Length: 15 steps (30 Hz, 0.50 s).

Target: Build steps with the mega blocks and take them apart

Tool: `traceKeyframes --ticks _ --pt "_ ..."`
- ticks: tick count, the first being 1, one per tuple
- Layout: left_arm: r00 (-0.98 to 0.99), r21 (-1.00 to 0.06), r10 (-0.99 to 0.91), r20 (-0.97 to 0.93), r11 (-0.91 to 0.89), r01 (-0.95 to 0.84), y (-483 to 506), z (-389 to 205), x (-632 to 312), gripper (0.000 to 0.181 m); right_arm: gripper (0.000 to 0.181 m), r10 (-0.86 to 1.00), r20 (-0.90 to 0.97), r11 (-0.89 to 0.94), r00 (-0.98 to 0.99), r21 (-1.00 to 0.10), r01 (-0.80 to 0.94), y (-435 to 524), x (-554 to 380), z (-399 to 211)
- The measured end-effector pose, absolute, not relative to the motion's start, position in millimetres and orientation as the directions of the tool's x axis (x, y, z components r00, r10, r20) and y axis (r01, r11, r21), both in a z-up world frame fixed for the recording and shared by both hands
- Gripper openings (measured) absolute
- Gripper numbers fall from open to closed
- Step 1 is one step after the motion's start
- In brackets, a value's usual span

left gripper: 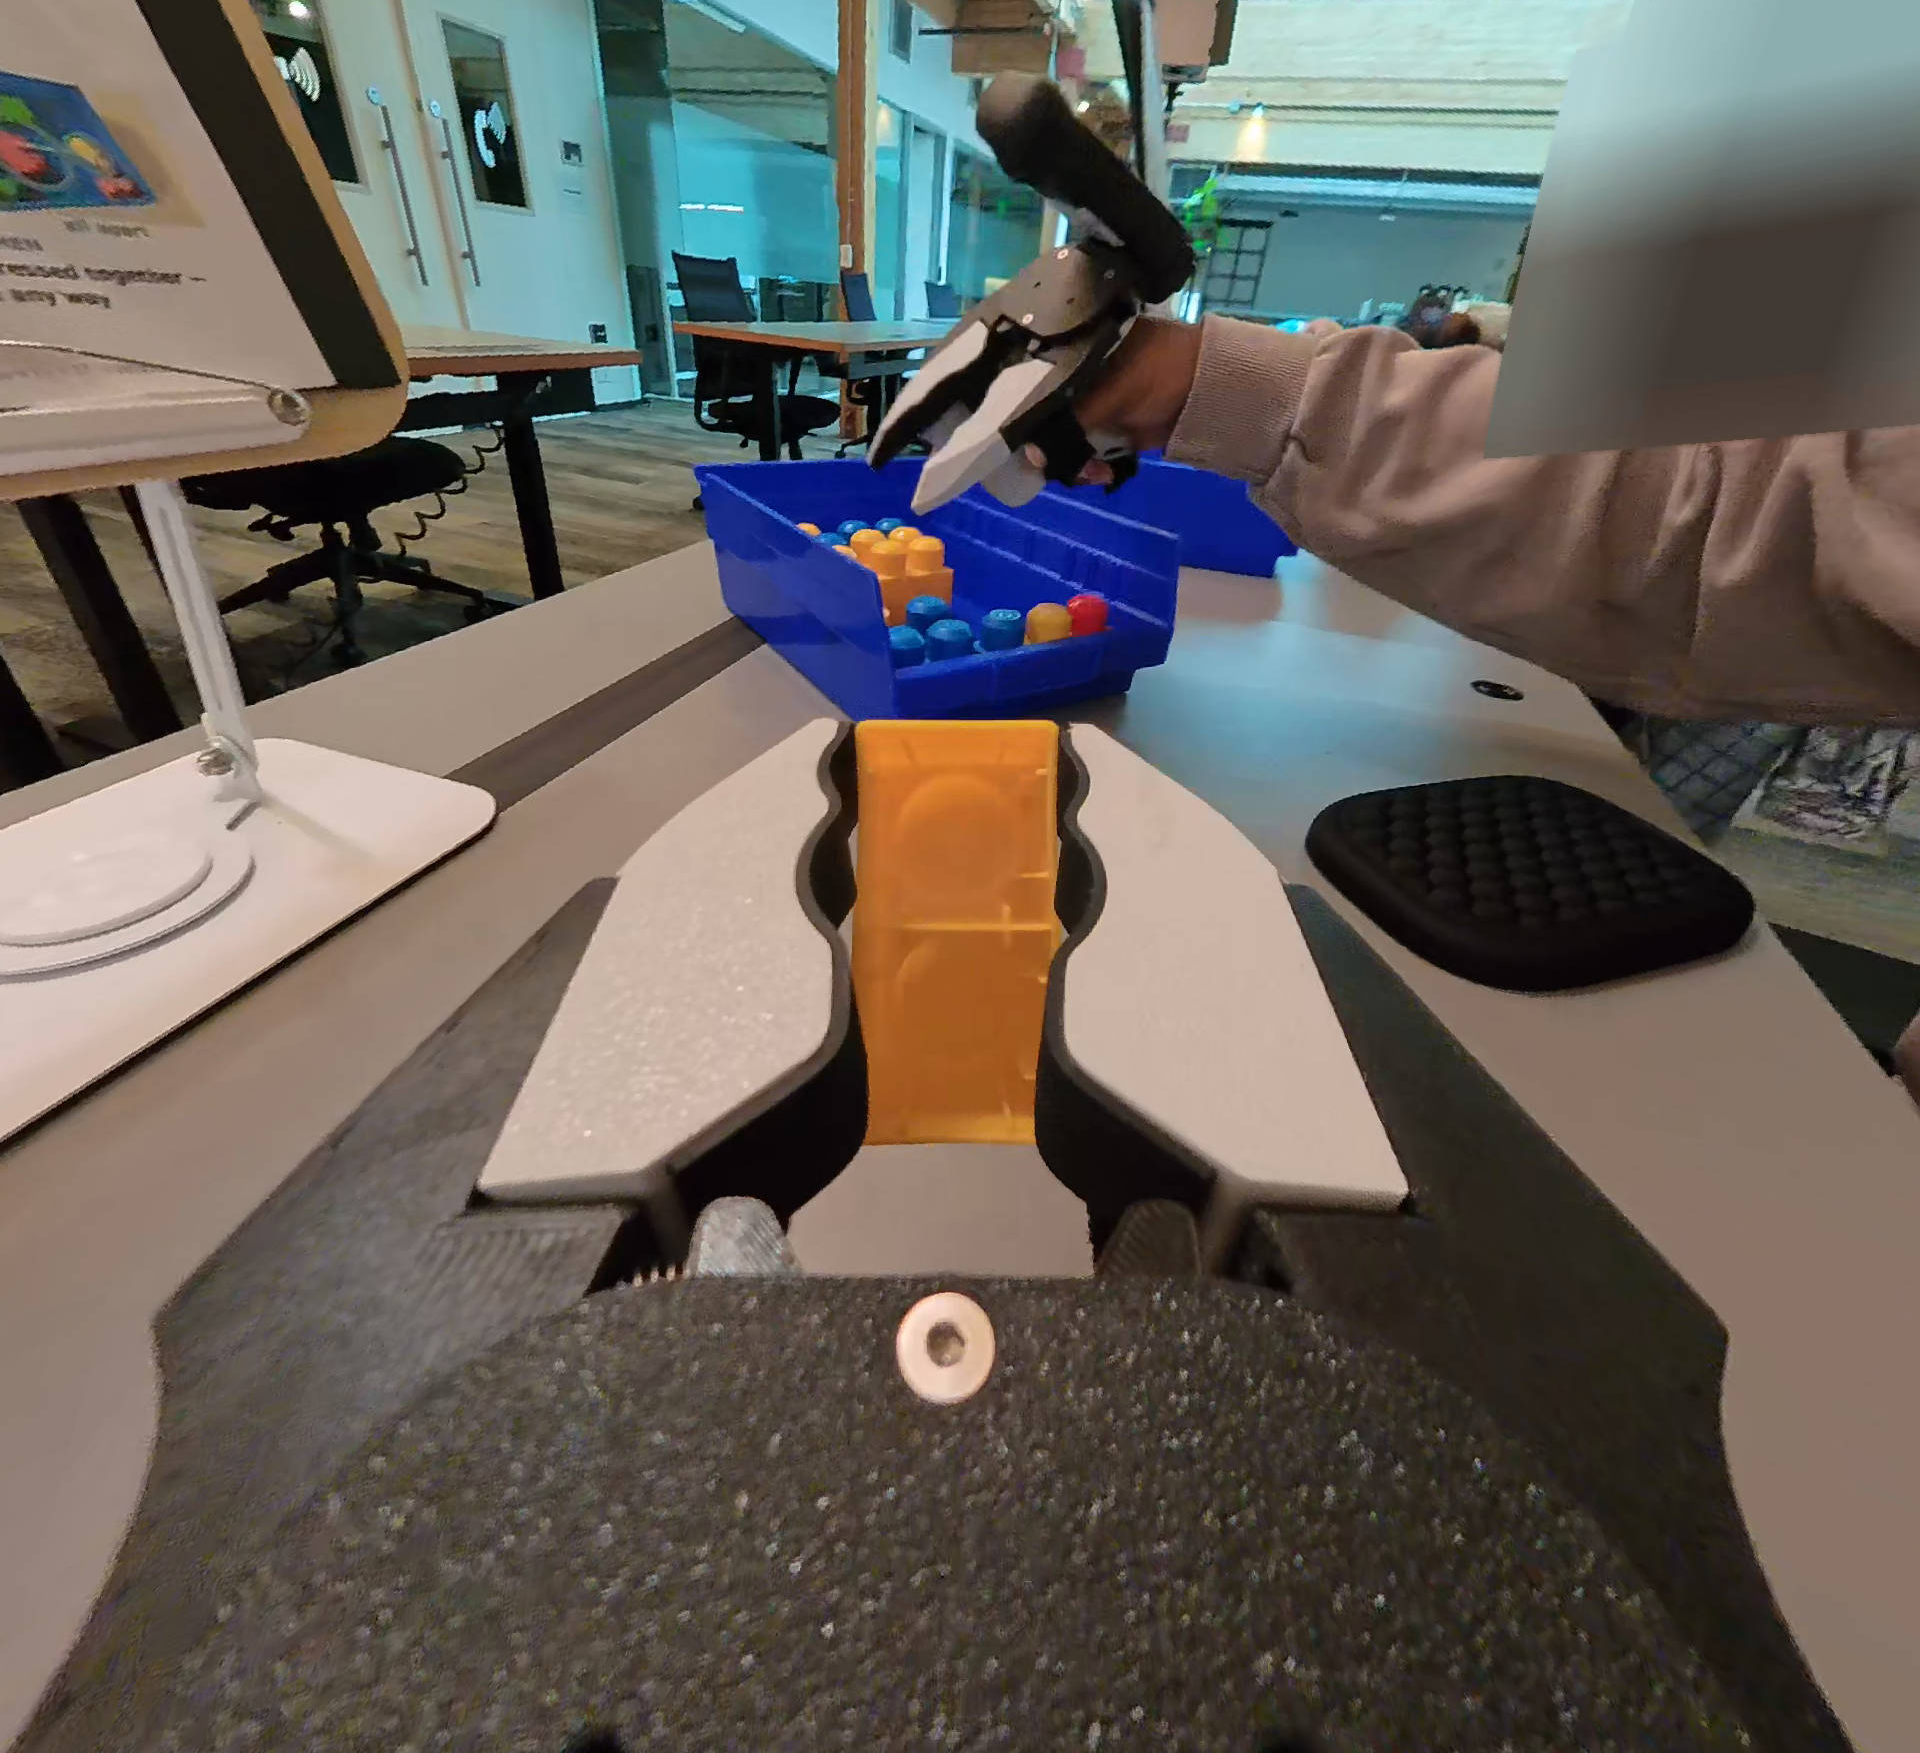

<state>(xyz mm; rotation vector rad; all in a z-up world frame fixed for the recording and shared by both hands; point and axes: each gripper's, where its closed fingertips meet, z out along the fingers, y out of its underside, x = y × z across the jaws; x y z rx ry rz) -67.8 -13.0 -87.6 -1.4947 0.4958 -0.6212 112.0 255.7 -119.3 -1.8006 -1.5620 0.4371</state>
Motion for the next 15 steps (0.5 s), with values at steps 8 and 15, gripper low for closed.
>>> traceKeyframes --ticks 8,15 --pt "0.645 -0.981 -0.753 0.131 -0.004 0.194 -28 -69 -43 0.036 0.061 0.970 0.015 0.107 -0.244 -0.922 0.372 55 22 -81" --pt "0.593 -0.975 -0.794 0.131 0.005 0.222 -35 -66 -20 0.036 0.047 0.890 -0.138 -0.025 -0.434 -0.966 0.256 -32 -20 -100"
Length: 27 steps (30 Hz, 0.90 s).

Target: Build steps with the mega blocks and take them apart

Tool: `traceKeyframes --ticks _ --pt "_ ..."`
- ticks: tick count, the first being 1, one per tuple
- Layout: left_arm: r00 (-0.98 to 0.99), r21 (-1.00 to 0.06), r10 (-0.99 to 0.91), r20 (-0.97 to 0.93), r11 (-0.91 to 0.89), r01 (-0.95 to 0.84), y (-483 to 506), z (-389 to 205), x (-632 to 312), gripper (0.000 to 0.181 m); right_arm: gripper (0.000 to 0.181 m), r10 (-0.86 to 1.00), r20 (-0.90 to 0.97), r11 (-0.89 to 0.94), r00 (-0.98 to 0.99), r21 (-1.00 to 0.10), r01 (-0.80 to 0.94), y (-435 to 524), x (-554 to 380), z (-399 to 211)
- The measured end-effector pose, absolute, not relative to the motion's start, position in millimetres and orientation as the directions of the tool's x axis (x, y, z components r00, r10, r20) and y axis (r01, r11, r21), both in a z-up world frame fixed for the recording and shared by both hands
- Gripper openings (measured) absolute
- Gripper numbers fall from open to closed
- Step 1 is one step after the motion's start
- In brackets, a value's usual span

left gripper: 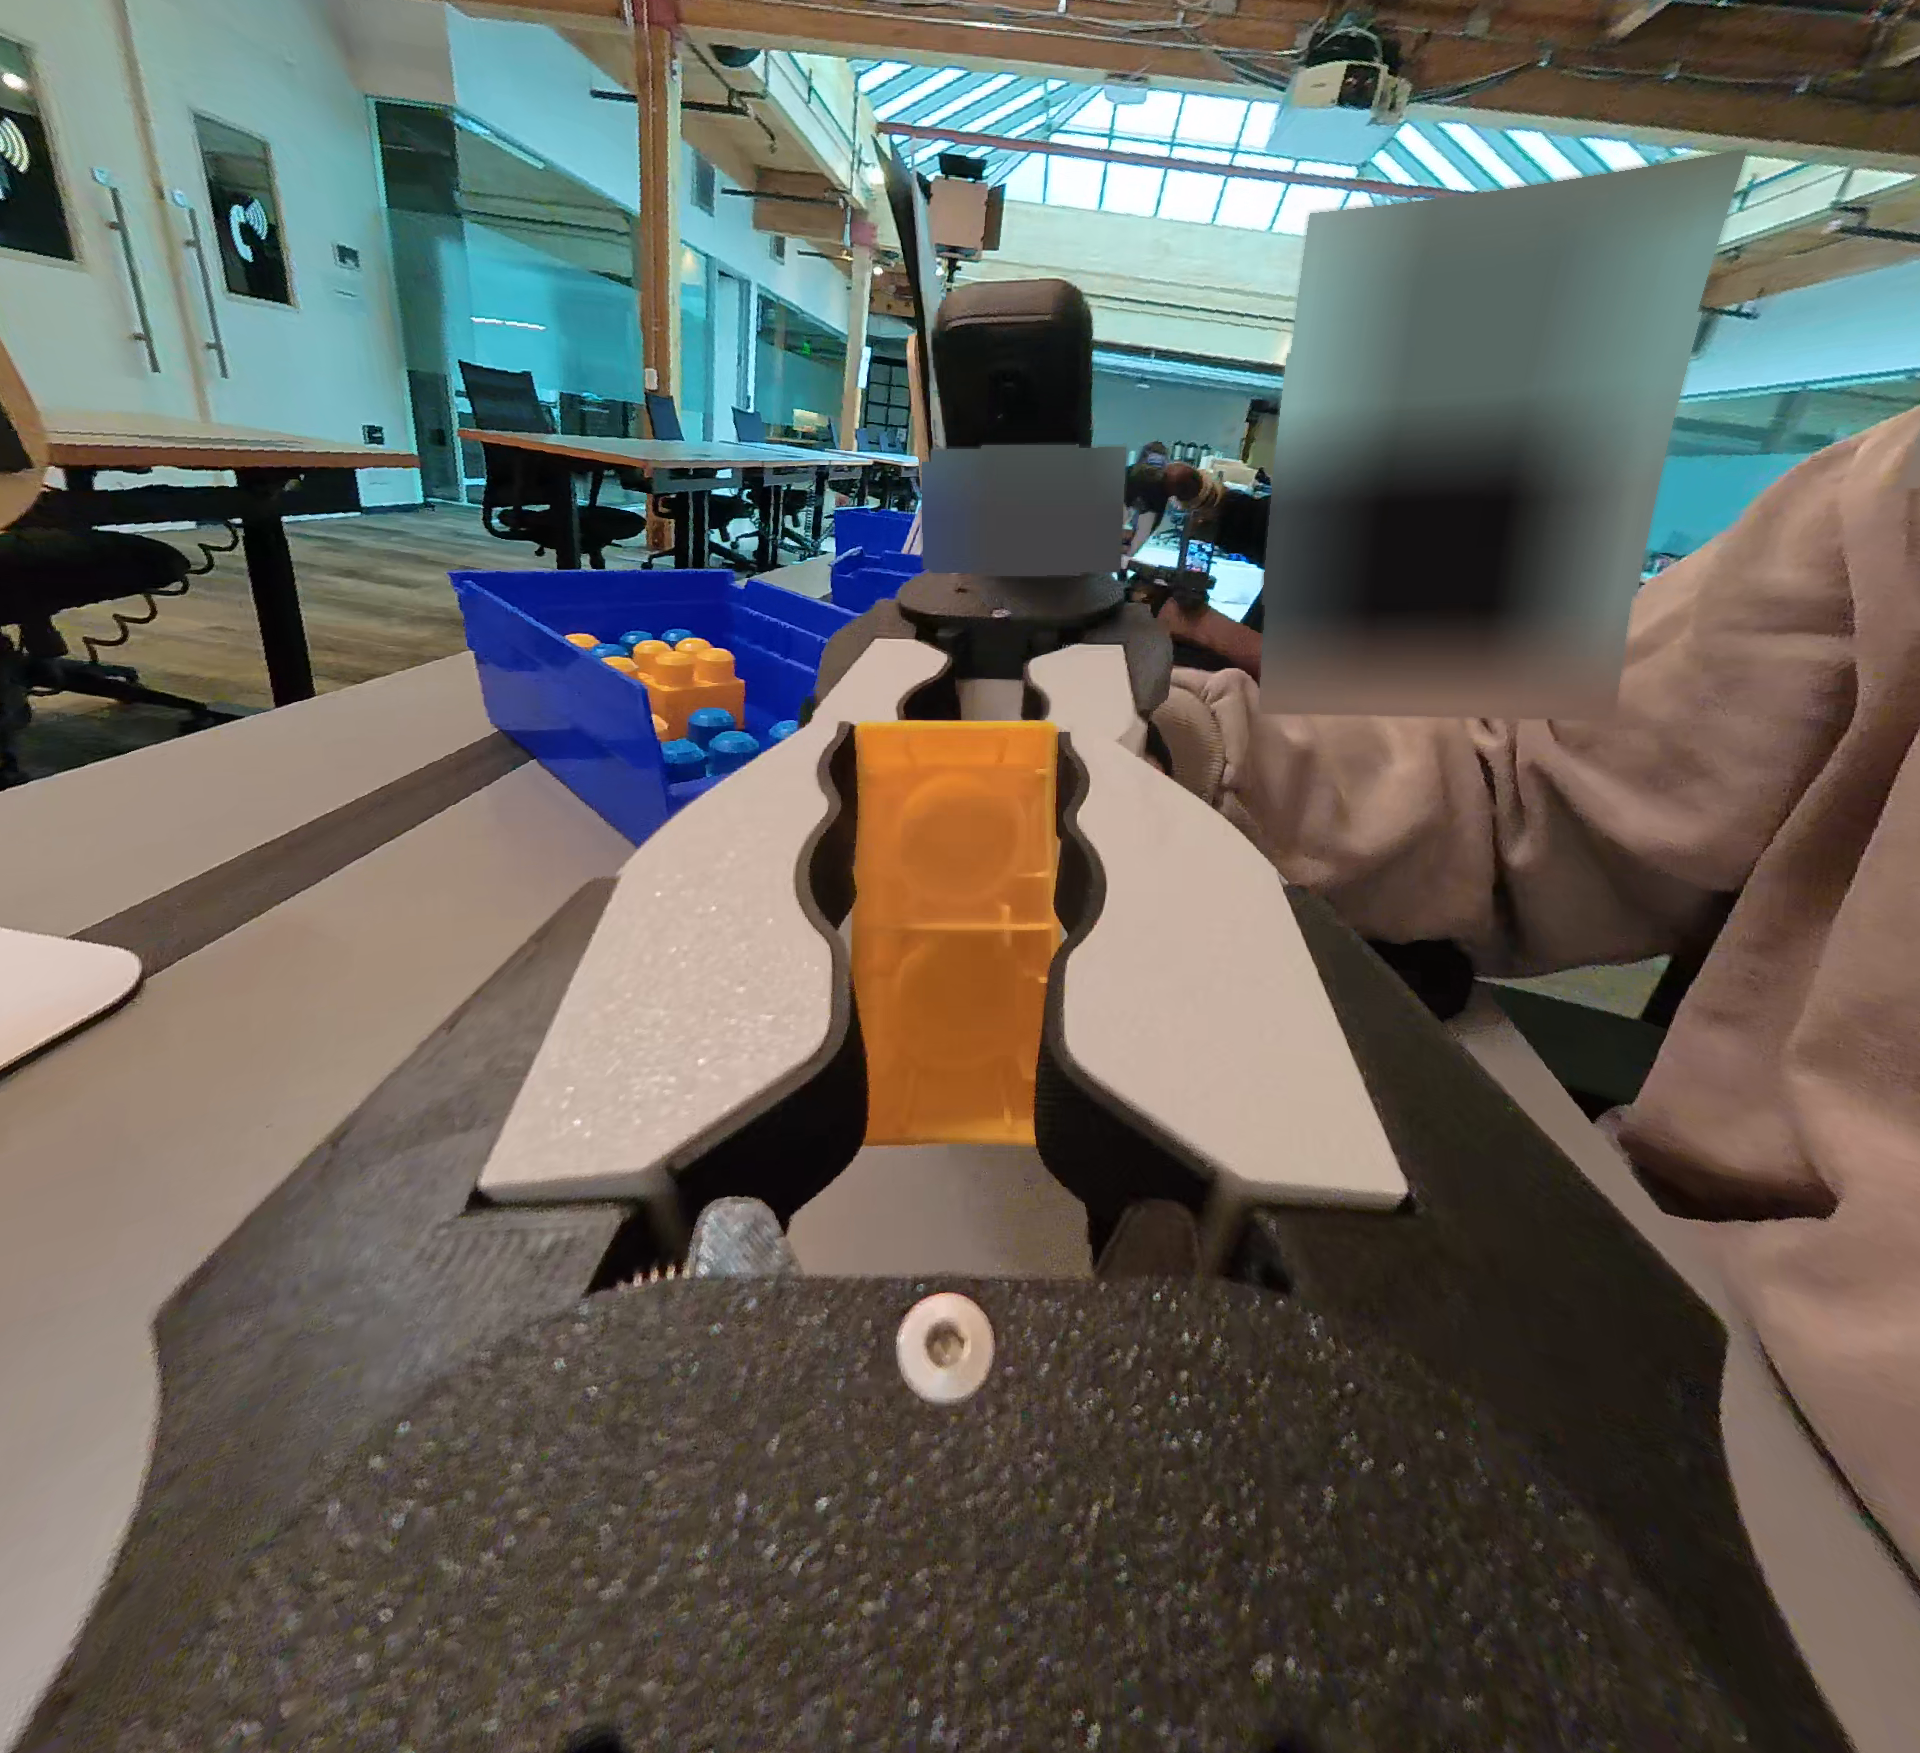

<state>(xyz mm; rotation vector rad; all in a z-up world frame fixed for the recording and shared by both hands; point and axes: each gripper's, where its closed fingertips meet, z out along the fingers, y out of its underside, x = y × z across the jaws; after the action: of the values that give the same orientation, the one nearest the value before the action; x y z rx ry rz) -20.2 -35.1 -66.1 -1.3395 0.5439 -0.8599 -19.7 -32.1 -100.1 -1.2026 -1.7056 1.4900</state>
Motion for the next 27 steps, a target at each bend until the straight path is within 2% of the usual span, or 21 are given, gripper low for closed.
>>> traceKeyframes --ticks 2,8,11,14,18,21,27 --pt "0.595 -0.972 -0.792 0.133 0.012 0.233 -35 -64 -21 0.036 0.030 0.879 -0.144 -0.036 -0.455 -0.971 0.237 -36 -22 -97" --pt "0.603 -0.978 -0.788 0.124 0.004 0.207 -34 -69 -20 0.036 0.029 0.888 -0.067 0.077 -0.455 -0.954 0.290 -31 -14 -87" --pt "0.680 -0.987 -0.729 0.082 0.033 0.155 -25 -74 -28 0.035 0.029 0.904 -0.005 0.166 -0.427 -0.917 0.363 -8 -1 -77" --pt "0.777 -0.992 -0.628 0.049 0.060 0.112 -15 -75 -47 0.027 0.029 0.932 0.078 0.245 -0.355 -0.856 0.456 31 18 -58" --pt "0.892 -0.995 -0.452 0.019 0.077 0.061 -3 -77 -78 0.010 0.029 0.953 0.172 0.295 -0.250 -0.717 0.631 95 48 -43" --pt "0.940 -0.994 -0.340 0.014 0.095 0.049 0 -74 -99 0.000 0.029 0.959 0.225 0.275 -0.174 -0.573 0.772 149 78 -44" --pt "0.973 -0.995 -0.229 0.005 0.096 0.028 3 -75 -119 0.000 0.029 0.966 0.259 0.093 -0.021 -0.267 0.959 249 142 -79"
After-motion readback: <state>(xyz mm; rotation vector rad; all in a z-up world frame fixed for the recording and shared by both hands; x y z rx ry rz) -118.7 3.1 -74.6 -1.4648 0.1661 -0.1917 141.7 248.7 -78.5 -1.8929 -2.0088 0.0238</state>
